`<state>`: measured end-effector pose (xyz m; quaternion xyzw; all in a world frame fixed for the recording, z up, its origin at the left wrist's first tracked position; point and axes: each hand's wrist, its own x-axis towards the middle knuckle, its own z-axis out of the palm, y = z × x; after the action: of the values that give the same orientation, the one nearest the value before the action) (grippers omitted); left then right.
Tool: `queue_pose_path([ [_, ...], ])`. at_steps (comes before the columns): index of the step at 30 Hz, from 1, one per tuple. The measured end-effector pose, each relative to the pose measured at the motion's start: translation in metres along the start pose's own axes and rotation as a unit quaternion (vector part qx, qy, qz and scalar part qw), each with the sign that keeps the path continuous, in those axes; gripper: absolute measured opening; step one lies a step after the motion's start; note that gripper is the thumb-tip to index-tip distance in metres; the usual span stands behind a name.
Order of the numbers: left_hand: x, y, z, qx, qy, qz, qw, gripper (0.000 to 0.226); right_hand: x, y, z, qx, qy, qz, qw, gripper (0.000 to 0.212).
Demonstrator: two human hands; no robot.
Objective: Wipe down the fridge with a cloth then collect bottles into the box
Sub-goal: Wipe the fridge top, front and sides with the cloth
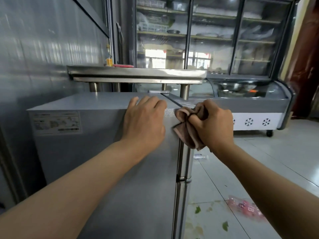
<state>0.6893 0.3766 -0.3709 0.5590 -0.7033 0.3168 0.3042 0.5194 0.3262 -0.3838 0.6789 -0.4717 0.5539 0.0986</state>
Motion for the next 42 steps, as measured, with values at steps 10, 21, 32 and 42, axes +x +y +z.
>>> queue_pose_path([
  [10,0.037,-0.004,-0.027,-0.035,-0.147,-0.001,0.988,0.016,0.024,-0.001,-0.031,-0.03,-0.217,-0.015,0.976,0.031],
  [21,0.085,-0.01,-0.084,-0.05,-0.483,0.017,0.874,0.029,0.079,-0.044,-0.07,-0.049,-0.44,0.228,0.867,0.033],
  [32,0.187,-0.062,-0.163,-0.115,-0.519,0.0,0.847,0.042,0.184,-0.109,-0.121,-0.06,-0.469,0.196,0.859,0.038],
  [42,0.277,-0.071,-0.182,-0.093,-0.526,-0.023,0.845,0.041,0.262,-0.092,-0.123,-0.101,-0.463,0.198,0.858,0.038],
])
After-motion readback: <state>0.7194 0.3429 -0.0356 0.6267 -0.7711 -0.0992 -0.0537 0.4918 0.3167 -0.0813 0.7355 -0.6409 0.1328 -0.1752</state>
